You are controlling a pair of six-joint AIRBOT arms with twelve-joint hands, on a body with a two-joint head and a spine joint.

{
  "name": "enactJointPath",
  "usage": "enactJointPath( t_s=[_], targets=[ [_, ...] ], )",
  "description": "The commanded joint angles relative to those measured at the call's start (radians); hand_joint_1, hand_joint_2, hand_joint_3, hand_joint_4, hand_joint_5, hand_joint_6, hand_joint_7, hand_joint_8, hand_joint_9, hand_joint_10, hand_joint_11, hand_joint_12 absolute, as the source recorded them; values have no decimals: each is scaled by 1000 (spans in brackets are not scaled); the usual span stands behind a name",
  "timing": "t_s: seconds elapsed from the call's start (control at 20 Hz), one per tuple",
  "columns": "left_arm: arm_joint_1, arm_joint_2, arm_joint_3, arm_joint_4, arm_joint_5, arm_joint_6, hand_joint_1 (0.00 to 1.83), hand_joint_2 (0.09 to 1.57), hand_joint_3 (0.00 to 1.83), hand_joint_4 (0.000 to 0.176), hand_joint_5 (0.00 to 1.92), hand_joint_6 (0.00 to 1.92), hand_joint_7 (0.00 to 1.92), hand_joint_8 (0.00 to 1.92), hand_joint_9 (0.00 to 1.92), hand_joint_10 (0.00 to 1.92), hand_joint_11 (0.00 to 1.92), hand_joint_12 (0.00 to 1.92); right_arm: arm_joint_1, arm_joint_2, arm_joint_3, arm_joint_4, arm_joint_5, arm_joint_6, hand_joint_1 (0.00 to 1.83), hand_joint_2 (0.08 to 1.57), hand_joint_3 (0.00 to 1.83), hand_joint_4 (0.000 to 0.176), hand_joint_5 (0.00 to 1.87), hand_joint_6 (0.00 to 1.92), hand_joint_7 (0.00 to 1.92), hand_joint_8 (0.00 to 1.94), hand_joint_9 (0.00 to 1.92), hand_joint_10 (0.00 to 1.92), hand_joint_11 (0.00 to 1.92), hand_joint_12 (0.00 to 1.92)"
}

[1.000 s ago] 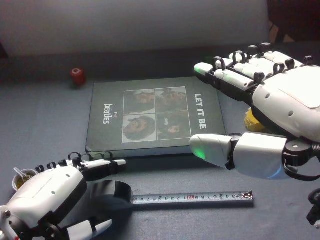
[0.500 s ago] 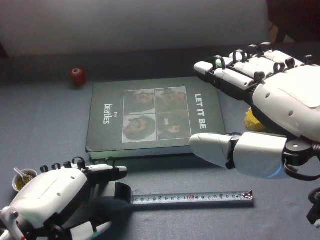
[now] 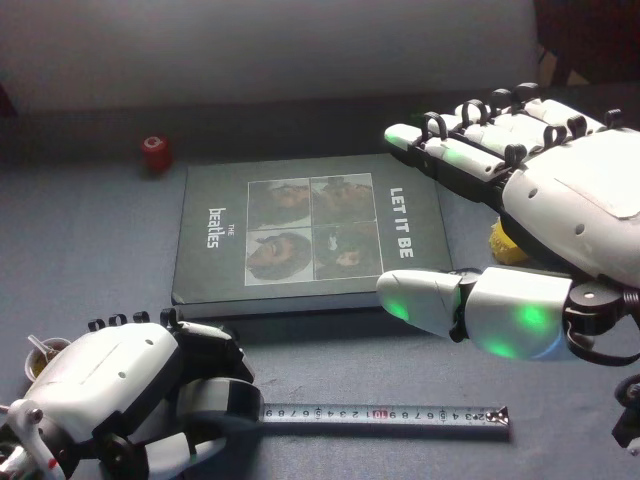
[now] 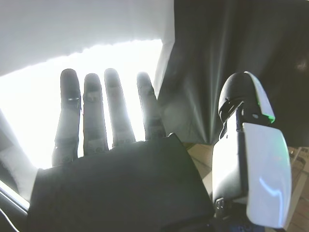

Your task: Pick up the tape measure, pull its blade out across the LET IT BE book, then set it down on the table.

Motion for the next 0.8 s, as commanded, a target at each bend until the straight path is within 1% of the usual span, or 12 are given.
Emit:
enactJointPath(
  t_s=[0.0, 0.05, 0.25, 0.3, 0.35, 0.4, 0.45, 0.5, 0.65, 0.7, 0.75],
  targets=[
    [-13, 11, -8, 53, -88, -21, 1381, 1099, 0, 0, 1000, 766, 1074, 893, 859, 1286, 737, 1149, 6, 1, -3, -68, 75, 11, 0, 1083, 0, 110, 74, 3, 125, 1, 87, 1, 0, 607],
    [-17, 18, -12, 55, -83, -24, 1381, 1099, 0, 0, 998, 773, 1077, 890, 859, 1280, 730, 1142, 4, 1, -4, -68, 75, 11, 0, 1083, 0, 110, 73, 3, 123, 1, 84, 0, 0, 608],
    [-76, 89, -30, 56, -34, -57, 1383, 1089, 0, 0, 1038, 750, 1073, 857, 885, 1255, 747, 1099, -9, -10, -4, -69, 63, -26, 0, 1083, 0, 109, 73, 2, 122, 0, 84, 1, 0, 612],
    [-89, 104, -32, 56, -21, -72, 1384, 1087, 0, 0, 1054, 715, 1074, 859, 886, 1256, 750, 1095, -10, -14, -4, -68, 64, -37, 0, 1083, 0, 107, 73, 2, 125, 1, 89, 2, 0, 640],
    [-110, 124, -34, 52, -4, -82, 1385, 1084, 0, 0, 1098, 623, 1066, 884, 884, 1260, 759, 1093, -11, -21, -3, -68, 70, -48, 0, 1083, 0, 106, 73, 1, 126, 1, 94, 3, 0, 647],
    [-121, 134, -35, 48, 3, -88, 1385, 1084, 0, 0, 1089, 610, 1075, 881, 888, 1258, 763, 1093, -10, -28, -1, -67, 78, -61, 0, 1083, 0, 106, 73, 1, 126, 1, 93, 3, 0, 649],
    [-136, 152, -38, 42, 13, -91, 1384, 1088, 2, 0, 1052, 662, 1075, 889, 881, 1263, 770, 1080, -6, -41, 6, -67, 84, -80, 0, 1087, 2, 105, 70, 0, 122, 0, 86, 0, 0, 647],
    [-154, 170, -36, 37, 35, -95, 1384, 1087, 0, 0, 1073, 648, 1070, 889, 880, 1258, 771, 1073, 10, -55, 17, -49, 79, -119, 29, 1081, 0, 101, 68, 0, 121, 0, 84, 0, 0, 625],
    [-222, 195, -6, 22, 86, -104, 1384, 1085, 0, 0, 1084, 657, 1080, 877, 870, 1251, 763, 1072, 76, -87, 38, 103, 78, -254, 144, 1035, 0, 88, 66, 0, 118, 0, 87, 2, 0, 602],
    [-257, 201, 14, 16, 116, -104, 1384, 1086, 1, 0, 1072, 676, 1078, 879, 871, 1253, 749, 1117, 99, -105, 55, 121, 75, -285, 333, 975, 0, 72, 85, 7, 137, 6, 104, 7, 0, 592],
    [-281, 201, 29, 13, 138, -104, 1384, 1086, 1, 0, 1072, 676, 1078, 879, 871, 1253, 749, 1117, 107, -115, 65, 122, 69, -302, 333, 975, 0, 72, 85, 7, 137, 6, 104, 7, 0, 592]
  ],
)
